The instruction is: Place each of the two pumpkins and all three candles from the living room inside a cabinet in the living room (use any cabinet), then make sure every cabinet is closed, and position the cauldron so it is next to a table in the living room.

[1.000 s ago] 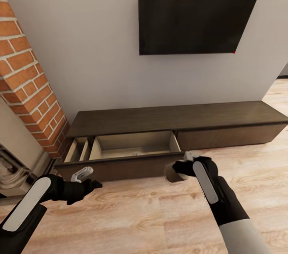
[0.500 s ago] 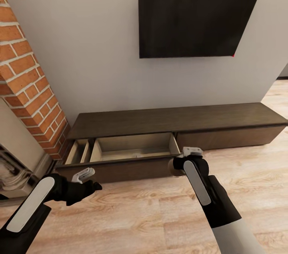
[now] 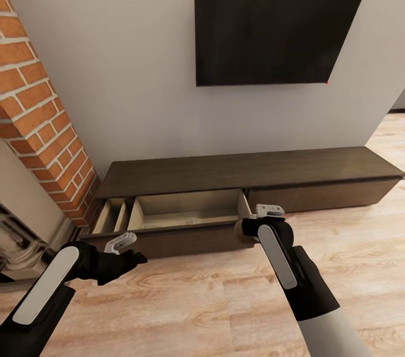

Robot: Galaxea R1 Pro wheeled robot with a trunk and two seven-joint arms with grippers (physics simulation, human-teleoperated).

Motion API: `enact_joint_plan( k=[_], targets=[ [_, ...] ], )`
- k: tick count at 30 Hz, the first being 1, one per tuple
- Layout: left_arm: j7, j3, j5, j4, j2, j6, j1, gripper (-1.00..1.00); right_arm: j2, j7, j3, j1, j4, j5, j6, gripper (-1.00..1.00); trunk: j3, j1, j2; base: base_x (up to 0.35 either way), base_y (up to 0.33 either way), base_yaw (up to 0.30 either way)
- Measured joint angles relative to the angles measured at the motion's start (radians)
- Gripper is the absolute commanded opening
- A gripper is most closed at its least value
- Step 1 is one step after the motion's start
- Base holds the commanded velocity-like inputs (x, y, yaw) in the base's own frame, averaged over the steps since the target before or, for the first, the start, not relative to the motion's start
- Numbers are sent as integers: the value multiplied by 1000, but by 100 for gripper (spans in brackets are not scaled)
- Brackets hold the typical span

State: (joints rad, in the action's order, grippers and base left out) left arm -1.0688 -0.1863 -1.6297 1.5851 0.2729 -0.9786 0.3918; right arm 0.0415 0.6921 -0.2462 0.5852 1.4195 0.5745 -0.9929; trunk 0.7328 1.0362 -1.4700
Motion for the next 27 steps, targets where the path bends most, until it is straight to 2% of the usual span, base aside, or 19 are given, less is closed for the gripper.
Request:
enact_joint_plan(
  k=[18,27],
  targets=[
    [1,-3,-4,-1,-4,0,0,100,-2,-5,0,0,3,0,-1,-100,-56,-69,126,0,0,0],
    [1,-4,-3,-4,-41,0,0,100,-2,-5,0,0,3,1,-1,-100,-85,-104,189,0,0,0]
  ],
)
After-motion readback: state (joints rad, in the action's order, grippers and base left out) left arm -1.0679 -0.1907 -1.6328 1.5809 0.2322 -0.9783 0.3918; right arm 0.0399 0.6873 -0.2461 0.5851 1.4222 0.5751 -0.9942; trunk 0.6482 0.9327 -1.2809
